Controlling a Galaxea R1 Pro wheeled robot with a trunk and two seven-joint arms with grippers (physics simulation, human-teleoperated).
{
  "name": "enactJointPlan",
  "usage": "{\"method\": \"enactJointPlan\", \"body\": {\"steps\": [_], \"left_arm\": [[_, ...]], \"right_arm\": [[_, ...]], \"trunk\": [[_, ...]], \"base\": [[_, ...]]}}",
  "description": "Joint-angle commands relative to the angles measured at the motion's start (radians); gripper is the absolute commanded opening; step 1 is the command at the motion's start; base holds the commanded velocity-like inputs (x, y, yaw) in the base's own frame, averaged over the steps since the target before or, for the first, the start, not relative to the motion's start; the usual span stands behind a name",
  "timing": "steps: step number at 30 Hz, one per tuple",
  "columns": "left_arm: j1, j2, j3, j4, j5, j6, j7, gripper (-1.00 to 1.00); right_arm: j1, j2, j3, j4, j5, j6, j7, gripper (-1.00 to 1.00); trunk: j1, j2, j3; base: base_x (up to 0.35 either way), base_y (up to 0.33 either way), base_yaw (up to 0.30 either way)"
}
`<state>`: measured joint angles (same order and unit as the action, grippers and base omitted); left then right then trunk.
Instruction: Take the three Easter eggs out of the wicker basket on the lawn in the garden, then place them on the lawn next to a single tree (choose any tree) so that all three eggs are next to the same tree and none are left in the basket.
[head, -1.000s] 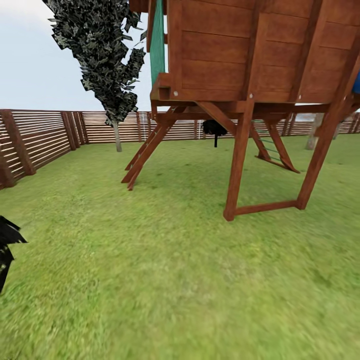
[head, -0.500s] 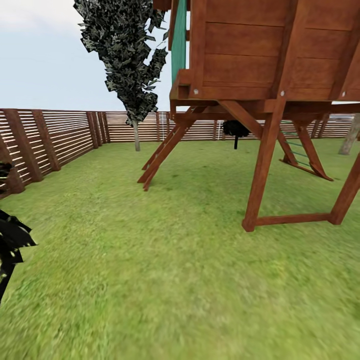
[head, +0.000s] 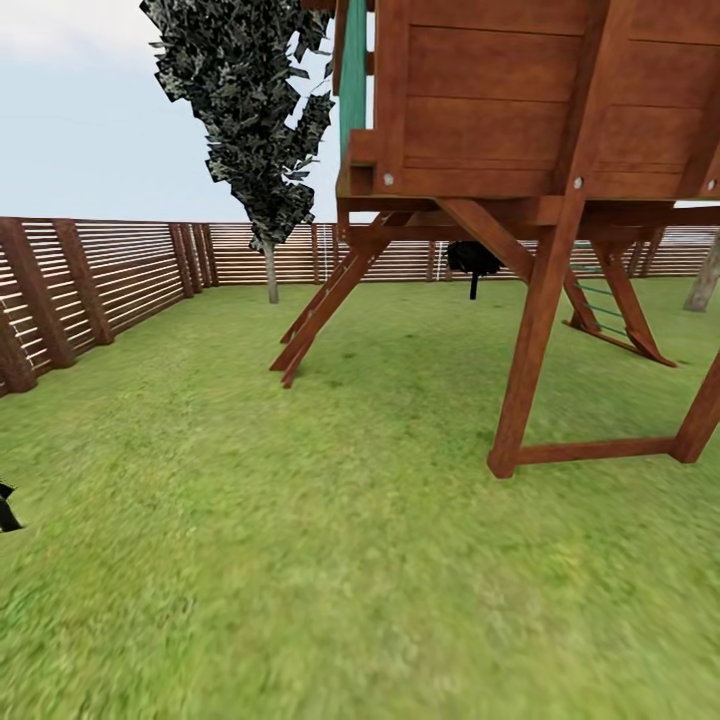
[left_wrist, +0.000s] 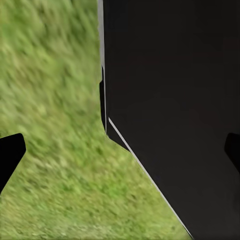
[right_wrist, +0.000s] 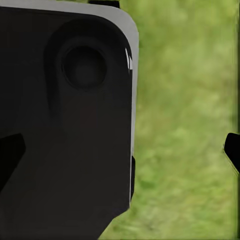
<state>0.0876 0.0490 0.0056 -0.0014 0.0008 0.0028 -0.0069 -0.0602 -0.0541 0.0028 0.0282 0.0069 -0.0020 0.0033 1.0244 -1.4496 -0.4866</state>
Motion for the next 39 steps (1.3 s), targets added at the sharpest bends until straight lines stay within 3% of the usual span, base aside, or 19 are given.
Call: {"method": "enactJointPlan", "body": {"steps": [1, 9, 12, 16, 19, 27, 39], "left_arm": [[0.0, 0.0, 0.001, 0.0, 0.0, 0.0, -0.001, 1.0], [0.0, 0.0, 0.001, 0.0, -0.001, -0.002, 0.003, 1.0], [0.0, 0.0, -0.001, 0.0, -0.002, -0.003, 0.004, 1.0], [0.003, 0.022, -0.006, -0.019, -0.005, -0.011, -0.001, 1.0], [0.005, 0.02, -0.006, -0.02, -0.005, -0.011, -0.001, 1.0], [0.007, 0.005, -0.001, -0.023, -0.002, -0.01, -0.001, 1.0], [0.008, 0.006, -0.001, -0.023, -0.002, -0.012, -0.003, 1.0]], "right_arm": [[-0.001, 0.0, 0.0, 0.002, 0.001, 0.0, -0.001, 1.0], [-0.001, 0.0, 0.0, 0.002, 0.001, -0.003, -0.002, 1.0], [-0.001, -0.009, 0.0, 0.002, 0.0, -0.004, -0.002, 1.0], [-0.003, -0.032, -0.001, -0.002, 0.001, -0.01, -0.002, 1.0], [-0.003, -0.038, 0.0, 0.0, 0.001, -0.01, -0.002, 1.0], [-0.003, -0.016, 0.001, 0.009, 0.0, -0.006, -0.003, 1.0], [-0.003, -0.014, 0.0, 0.01, 0.001, -0.006, -0.011, 1.0]], "trunk": [[0.001, 0.0, -0.001], [0.001, 0.0, -0.001], [0.001, 0.0, -0.001], [0.001, 0.0, -0.001], [0.001, 0.0, -0.001], [0.001, 0.0, -0.001], [0.001, 0.0, -0.001]], "base": [[0.33, -0.072, 0.0], [0.229, -0.041, 0.0], [0.021, -0.003, 0.0], [0.022, 0.0, 0.0], [0.006, 0.0, 0.0], [0.035, 0.0, 0.051], [0.312, 0.0, 0.275]]}}
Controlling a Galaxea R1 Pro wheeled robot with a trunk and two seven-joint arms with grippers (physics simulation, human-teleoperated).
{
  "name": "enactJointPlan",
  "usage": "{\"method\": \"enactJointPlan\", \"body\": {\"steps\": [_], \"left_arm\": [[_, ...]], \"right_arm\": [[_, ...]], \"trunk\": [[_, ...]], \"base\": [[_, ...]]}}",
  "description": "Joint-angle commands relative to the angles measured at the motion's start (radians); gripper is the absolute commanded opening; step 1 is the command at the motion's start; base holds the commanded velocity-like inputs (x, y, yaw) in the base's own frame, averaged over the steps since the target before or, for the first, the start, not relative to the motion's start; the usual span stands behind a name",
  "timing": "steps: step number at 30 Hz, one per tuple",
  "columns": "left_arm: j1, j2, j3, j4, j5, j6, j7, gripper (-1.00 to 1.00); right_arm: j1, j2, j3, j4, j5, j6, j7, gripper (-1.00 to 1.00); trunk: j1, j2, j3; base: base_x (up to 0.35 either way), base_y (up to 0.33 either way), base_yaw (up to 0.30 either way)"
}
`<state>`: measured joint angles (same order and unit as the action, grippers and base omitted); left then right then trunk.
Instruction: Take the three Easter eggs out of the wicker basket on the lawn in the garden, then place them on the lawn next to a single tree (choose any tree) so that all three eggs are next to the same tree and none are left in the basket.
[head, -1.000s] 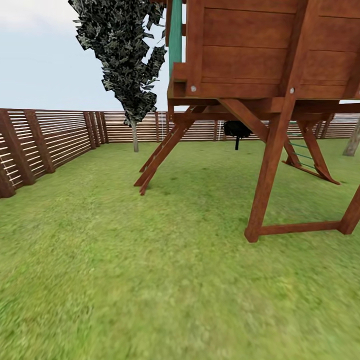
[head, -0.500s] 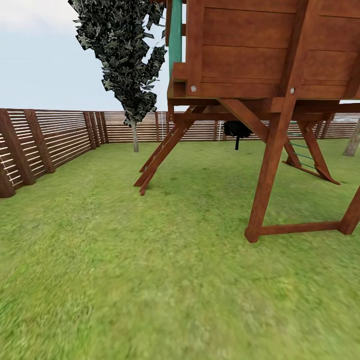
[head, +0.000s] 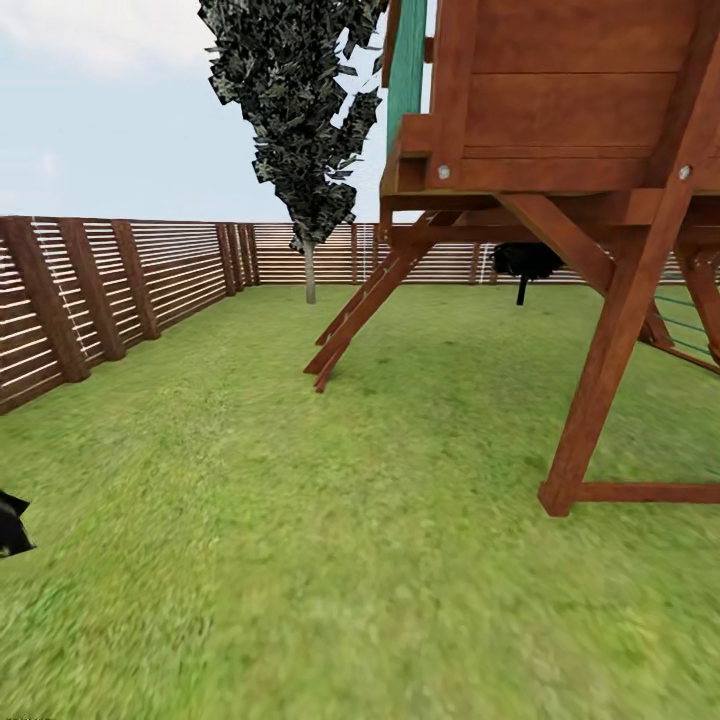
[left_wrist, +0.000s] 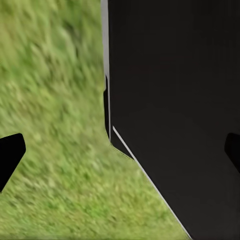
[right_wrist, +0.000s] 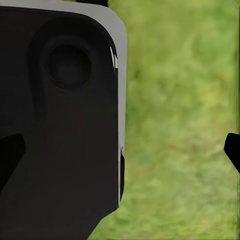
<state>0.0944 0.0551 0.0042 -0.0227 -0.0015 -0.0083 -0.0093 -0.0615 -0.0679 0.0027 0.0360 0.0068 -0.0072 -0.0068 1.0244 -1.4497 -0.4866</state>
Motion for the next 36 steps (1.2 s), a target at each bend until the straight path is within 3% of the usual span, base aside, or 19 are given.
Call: {"method": "enactJointPlan", "body": {"steps": [1, 12, 36], "left_arm": [[0.001, 0.0, 0.0, -0.002, 0.0, -0.001, -0.001, 1.0], [0.001, 0.0, 0.0, -0.003, 0.0, -0.001, -0.001, 1.0], [0.001, 0.001, 0.0, -0.003, 0.0, -0.001, -0.001, 1.0]], "right_arm": [[-0.001, 0.0, 0.0, 0.002, 0.001, -0.001, -0.001, 1.0], [-0.001, 0.0, 0.001, 0.002, 0.002, -0.002, -0.001, 1.0], [-0.001, -0.001, 0.002, 0.002, 0.004, -0.002, -0.001, 1.0]], "trunk": [[0.001, 0.0, -0.001], [0.001, 0.0, -0.001], [0.001, 0.0, -0.001]], "base": [[0.337, 0.0, 0.296], [0.338, 0.0, 0.278], [0.338, 0.0, 0.011]]}}
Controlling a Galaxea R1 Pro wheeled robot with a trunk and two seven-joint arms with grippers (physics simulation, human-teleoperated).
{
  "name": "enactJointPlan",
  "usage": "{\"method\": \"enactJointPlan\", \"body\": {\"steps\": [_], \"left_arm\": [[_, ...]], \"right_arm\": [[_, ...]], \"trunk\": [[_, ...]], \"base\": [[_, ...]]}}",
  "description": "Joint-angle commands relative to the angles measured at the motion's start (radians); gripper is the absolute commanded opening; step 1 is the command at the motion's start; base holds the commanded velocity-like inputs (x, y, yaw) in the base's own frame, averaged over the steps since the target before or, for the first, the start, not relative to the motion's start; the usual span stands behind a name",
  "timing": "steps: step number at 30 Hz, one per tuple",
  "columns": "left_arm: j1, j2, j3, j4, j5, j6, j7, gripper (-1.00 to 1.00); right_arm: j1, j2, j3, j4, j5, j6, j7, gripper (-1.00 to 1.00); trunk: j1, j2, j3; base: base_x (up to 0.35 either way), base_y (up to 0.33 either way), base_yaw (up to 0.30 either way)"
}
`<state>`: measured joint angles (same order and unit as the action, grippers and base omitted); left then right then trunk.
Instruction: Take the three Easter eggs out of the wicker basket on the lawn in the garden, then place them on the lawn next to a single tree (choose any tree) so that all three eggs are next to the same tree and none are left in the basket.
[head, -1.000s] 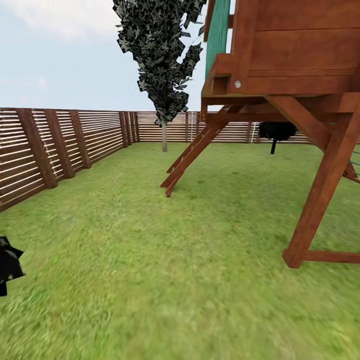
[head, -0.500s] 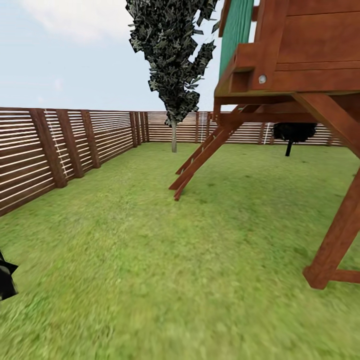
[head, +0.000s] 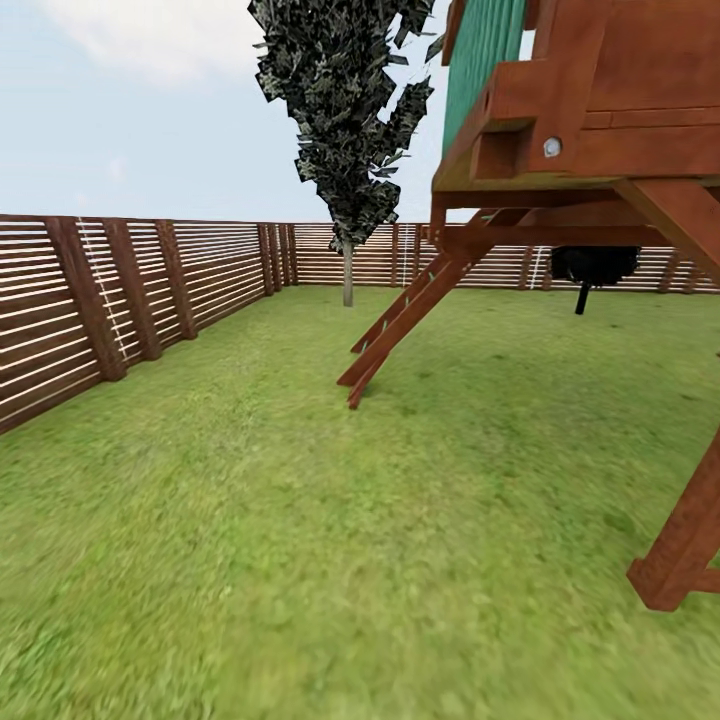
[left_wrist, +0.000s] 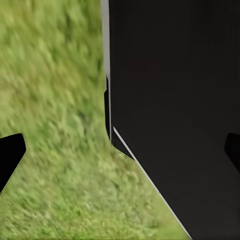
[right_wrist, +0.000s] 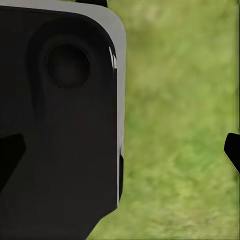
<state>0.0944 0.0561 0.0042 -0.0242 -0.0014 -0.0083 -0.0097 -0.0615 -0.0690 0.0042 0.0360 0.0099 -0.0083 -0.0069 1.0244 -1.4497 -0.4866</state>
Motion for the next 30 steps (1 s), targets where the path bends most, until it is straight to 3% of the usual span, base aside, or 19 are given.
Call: {"method": "enactJointPlan", "body": {"steps": [1, 12, 30], "left_arm": [[0.001, 0.0, 0.0, -0.002, 0.0, -0.001, -0.001, 1.0], [0.001, -0.001, 0.0, -0.002, 0.0, -0.001, -0.001, 1.0], [0.001, 0.001, 0.0, -0.002, 0.0, -0.001, 0.0, 1.0]], "right_arm": [[-0.001, 0.0, 0.0, 0.002, 0.001, -0.001, -0.001, 1.0], [-0.001, 0.0, -0.001, 0.002, 0.0, -0.001, -0.001, 1.0], [-0.001, -0.001, -0.002, 0.002, -0.002, -0.002, 0.0, 1.0]], "trunk": [[0.001, 0.0, -0.001], [0.001, 0.0, -0.001], [0.001, 0.0, -0.001]], "base": [[0.339, 0.0, 0.0], [0.338, 0.0, 0.054], [0.339, 0.0, 0.247]]}}
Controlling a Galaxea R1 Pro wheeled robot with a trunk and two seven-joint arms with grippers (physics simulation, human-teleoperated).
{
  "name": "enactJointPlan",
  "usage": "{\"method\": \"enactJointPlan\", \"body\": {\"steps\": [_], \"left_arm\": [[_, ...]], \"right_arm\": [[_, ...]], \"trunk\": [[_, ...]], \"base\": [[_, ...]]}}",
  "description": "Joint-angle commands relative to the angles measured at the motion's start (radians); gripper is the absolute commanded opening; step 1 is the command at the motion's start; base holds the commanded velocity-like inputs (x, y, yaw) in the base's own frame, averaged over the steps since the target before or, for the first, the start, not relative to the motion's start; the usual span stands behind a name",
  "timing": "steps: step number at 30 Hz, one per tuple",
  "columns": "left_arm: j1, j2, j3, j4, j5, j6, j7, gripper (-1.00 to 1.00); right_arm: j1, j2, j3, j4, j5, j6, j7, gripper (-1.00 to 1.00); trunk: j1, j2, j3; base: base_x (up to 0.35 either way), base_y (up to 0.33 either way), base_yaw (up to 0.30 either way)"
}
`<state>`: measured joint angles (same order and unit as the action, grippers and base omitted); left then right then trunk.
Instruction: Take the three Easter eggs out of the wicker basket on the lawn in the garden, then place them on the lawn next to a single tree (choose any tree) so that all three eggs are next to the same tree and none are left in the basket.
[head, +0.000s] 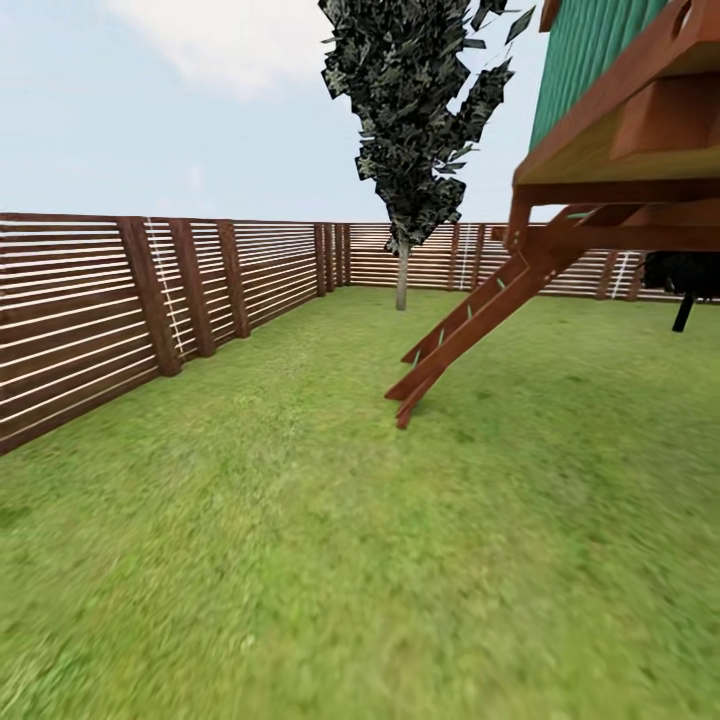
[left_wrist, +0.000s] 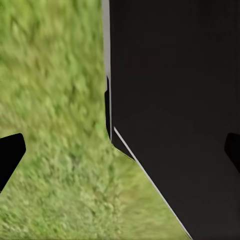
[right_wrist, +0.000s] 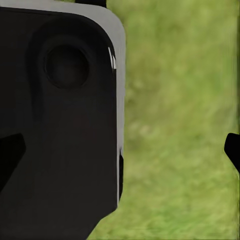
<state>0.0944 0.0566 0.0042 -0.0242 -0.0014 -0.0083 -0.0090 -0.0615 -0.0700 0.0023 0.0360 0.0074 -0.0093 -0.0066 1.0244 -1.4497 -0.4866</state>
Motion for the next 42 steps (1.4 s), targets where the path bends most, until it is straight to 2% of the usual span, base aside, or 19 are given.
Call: {"method": "enactJointPlan", "body": {"steps": [1, 8, 25, 42], "left_arm": [[0.001, 0.0, 0.0, -0.002, 0.0, -0.001, -0.001, 1.0], [0.001, 0.0, 0.0, -0.002, 0.0, -0.001, -0.002, 1.0], [0.001, -0.002, 0.0, -0.001, 0.0, -0.001, -0.001, 1.0], [0.001, -0.002, 0.0, -0.001, 0.0, 0.001, -0.001, 1.0]], "right_arm": [[-0.001, 0.0, 0.0, 0.002, 0.001, -0.001, -0.001, 1.0], [-0.001, 0.001, 0.001, 0.002, 0.002, -0.001, -0.001, 1.0], [-0.001, 0.001, 0.001, 0.002, 0.003, -0.001, -0.001, 1.0], [-0.001, 0.001, 0.001, 0.002, 0.002, -0.001, -0.001, 1.0]], "trunk": [[0.001, 0.0, -0.001], [0.001, 0.0, -0.001], [0.001, 0.0, -0.001], [0.001, 0.0, -0.001]], "base": [[0.339, 0.0, 0.26], [0.339, 0.0, 0.223], [0.339, 0.0, 0.023], [0.339, 0.0, 0.247]]}}
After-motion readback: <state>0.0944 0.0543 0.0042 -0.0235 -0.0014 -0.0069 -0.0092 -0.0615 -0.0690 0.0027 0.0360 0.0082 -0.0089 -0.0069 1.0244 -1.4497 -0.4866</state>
